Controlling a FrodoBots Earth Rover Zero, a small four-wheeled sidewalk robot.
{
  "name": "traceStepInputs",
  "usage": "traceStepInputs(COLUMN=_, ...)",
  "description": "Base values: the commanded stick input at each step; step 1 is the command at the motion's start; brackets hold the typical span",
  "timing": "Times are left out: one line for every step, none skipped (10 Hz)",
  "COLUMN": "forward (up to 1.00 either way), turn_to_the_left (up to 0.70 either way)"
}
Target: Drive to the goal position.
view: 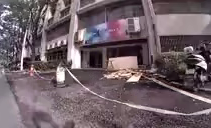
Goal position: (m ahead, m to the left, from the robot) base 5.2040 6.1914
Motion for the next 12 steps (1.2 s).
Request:
traceStepInputs(forward=0.7, turn_to_the_left=-0.14)
traceStepInputs(forward=0.7, turn_to_the_left=-0.14)
traceStepInputs(forward=0.7, turn_to_the_left=-0.14)
traceStepInputs(forward=0.7, turn_to_the_left=-0.14)
traceStepInputs(forward=0.7, turn_to_the_left=-0.14)
traceStepInputs(forward=0.7, turn_to_the_left=-0.14)
traceStepInputs(forward=0.7, turn_to_the_left=-0.14)
traceStepInputs(forward=0.7, turn_to_the_left=-0.14)
traceStepInputs(forward=0.7, turn_to_the_left=-0.14)
traceStepInputs(forward=0.7, turn_to_the_left=-0.14)
traceStepInputs(forward=0.7, turn_to_the_left=-0.14)
traceStepInputs(forward=0.7, turn_to_the_left=0.0)
